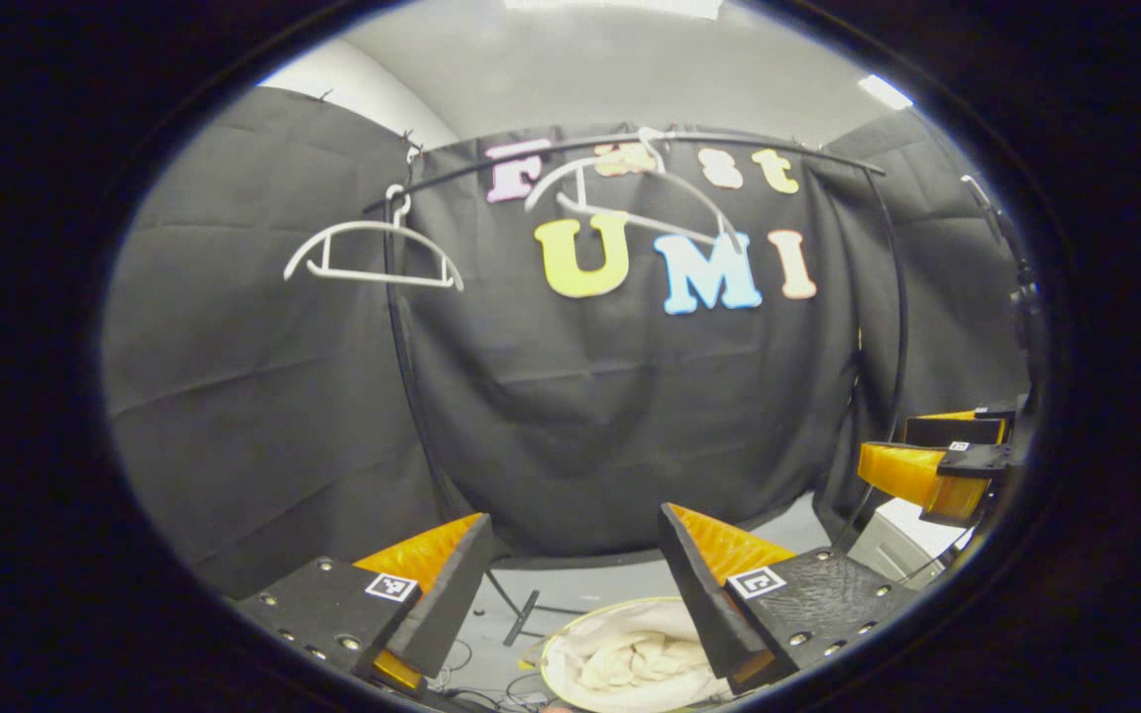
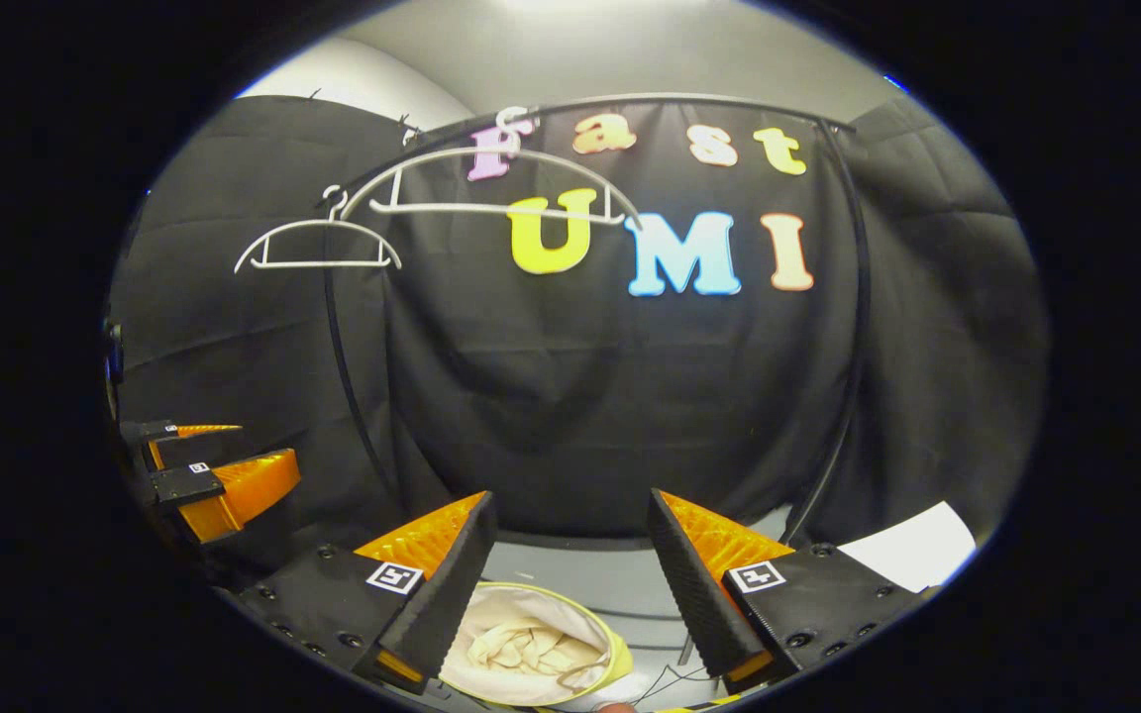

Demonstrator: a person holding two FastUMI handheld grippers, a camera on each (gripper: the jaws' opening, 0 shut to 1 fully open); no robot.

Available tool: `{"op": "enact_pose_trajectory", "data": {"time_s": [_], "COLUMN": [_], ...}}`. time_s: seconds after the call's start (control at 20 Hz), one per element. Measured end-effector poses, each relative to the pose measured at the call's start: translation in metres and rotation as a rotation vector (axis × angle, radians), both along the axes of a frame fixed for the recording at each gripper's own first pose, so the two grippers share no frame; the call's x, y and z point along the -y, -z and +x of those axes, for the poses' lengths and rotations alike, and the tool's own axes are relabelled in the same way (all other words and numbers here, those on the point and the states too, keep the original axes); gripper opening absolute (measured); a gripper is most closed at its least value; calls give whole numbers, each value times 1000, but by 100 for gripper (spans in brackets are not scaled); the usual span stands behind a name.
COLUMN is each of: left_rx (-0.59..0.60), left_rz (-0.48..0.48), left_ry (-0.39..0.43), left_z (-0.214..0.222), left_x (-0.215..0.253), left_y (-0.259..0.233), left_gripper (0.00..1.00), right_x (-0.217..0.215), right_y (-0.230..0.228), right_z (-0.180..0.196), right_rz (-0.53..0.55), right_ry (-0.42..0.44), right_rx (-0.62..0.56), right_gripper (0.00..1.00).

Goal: Grasp the clothes on the hanger with both hands and then place them into the laundry hamper below.

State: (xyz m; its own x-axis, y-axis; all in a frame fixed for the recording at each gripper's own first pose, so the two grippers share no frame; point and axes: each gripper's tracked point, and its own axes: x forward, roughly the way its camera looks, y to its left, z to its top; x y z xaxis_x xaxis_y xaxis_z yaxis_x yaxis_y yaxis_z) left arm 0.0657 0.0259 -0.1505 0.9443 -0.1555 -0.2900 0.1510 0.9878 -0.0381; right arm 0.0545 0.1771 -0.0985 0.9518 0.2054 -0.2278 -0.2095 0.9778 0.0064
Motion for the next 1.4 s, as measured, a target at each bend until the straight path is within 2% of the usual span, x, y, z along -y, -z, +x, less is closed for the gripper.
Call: {"op": "enact_pose_trajectory", "data": {"time_s": [0.1,0.4,0.45,0.5,0.55,0.75,0.8,0.9,1.0,1.1,1.15,1.35,1.4], "left_rx": [59,159,175,185,194,229,234,256,276,288,286,287,287], "left_rz": [-15,-61,-62,-62,-61,-63,-64,-62,-49,-43,-41,-49,-51], "left_ry": [2,-6,-9,-15,-23,-39,-42,-50,-63,-69,-73,-79,-80], "left_z": [0,-8,-9,-11,-13,-19,-21,-24,-28,-32,-34,-37,-36], "left_x": [-3,-21,-27,-33,-40,-56,-59,-64,-69,-74,-76,-76,-76], "left_y": [-38,-103,-109,-114,-117,-133,-136,-146,-154,-159,-158,-155,-154], "left_gripper": [99,99,99,99,99,99,99,99,99,99,99,97,97], "right_x": [15,61,71,80,88,113,120,130,138,140,141,152,153], "right_y": [-22,-87,-94,-97,-100,-111,-114,-119,-121,-123,-124,-127,-128], "right_z": [-3,-18,-20,-23,-25,-40,-45,-53,-59,-61,-61,-61,-61], "right_rz": [-2,9,-2,-13,-20,-24,-22,-19,-15,-3,2,-2,-4], "right_ry": [26,99,114,124,137,185,198,221,238,251,259,284,289], "right_rx": [36,161,182,196,206,237,245,264,271,276,283,312,314], "right_gripper": [92,93,100,92,96,93,96,96,92,96,92,96,92]}}
